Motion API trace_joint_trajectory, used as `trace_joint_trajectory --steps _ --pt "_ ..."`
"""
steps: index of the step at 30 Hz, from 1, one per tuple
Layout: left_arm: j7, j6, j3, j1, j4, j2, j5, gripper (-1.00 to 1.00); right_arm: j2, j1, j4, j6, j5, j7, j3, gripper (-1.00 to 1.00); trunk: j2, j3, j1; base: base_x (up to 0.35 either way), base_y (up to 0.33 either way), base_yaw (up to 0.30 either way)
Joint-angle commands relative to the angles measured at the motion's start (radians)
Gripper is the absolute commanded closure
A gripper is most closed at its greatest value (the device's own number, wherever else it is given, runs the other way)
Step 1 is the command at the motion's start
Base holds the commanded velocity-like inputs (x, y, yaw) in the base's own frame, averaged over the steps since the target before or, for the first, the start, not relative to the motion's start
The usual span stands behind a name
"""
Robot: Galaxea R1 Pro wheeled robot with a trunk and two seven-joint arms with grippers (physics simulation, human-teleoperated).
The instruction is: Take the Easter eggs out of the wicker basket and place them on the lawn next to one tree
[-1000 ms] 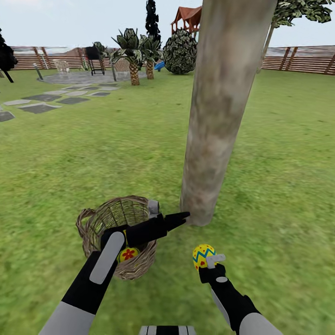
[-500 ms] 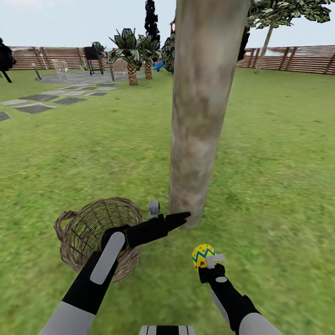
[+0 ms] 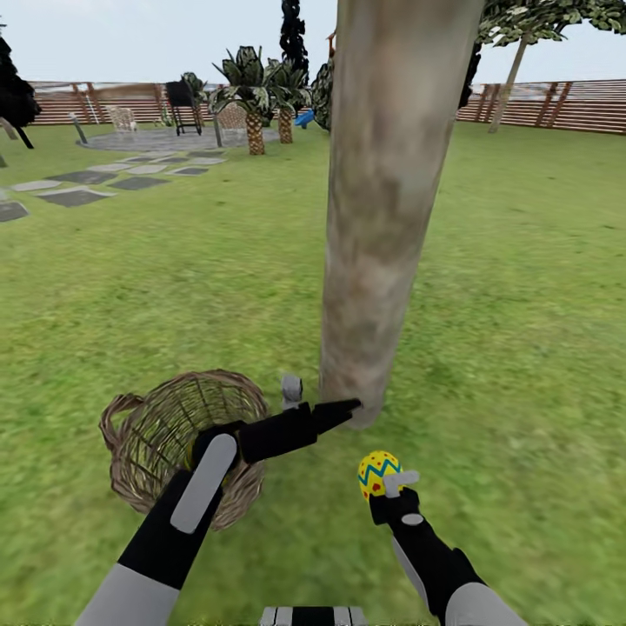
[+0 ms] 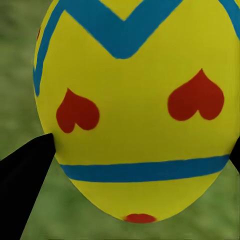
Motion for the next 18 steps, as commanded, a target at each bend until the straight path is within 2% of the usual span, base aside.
trace_joint_trajectory --steps 1,3,5,7,12,15,18 --pt "-0.001 0.005 -0.011 -0.001 -0.007 -0.001 0.002 -1.0 -0.003 0.0 -0.015 0.009 0.01 -0.006 0.005 1.0 -0.001 -0.005 0.0 0.0 0.0 0.0" --pt "-0.001 0.005 -0.026 -0.001 -0.021 -0.001 0.002 -1.0 -0.004 0.0 -0.029 0.01 0.009 -0.018 0.004 1.0 -0.001 -0.012 0.001 0.0 0.0 0.0" --pt "-0.001 0.007 -0.029 -0.001 -0.025 -0.003 0.002 -1.0 -0.003 0.0 -0.034 0.009 0.008 -0.087 0.004 1.0 -0.002 -0.02 0.002 0.0 0.0 0.0" --pt "-0.001 0.007 -0.029 -0.001 -0.027 -0.003 0.003 -1.0 -0.004 -0.003 -0.036 0.009 0.007 -0.104 0.005 1.0 -0.002 -0.028 0.003 0.0 0.0 0.0" --pt "-0.001 0.007 -0.03 -0.001 -0.029 -0.009 0.003 -1.0 -0.003 -0.014 -0.033 0.01 0.007 -0.109 0.005 1.0 -0.003 -0.047 0.005 0.0 0.0 0.0" --pt "-0.001 0.007 -0.057 -0.001 -0.03 -0.011 0.003 -1.0 -0.002 -0.024 -0.026 0.009 0.009 -0.108 0.005 1.0 -0.004 -0.059 0.007 0.0 0.0 0.0" --pt "-0.001 0.007 -0.062 -0.001 -0.03 -0.011 0.003 -1.0 -0.002 -0.025 -0.023 0.008 0.009 -0.108 0.005 1.0 -0.005 -0.07 0.008 0.0 0.0 0.0"
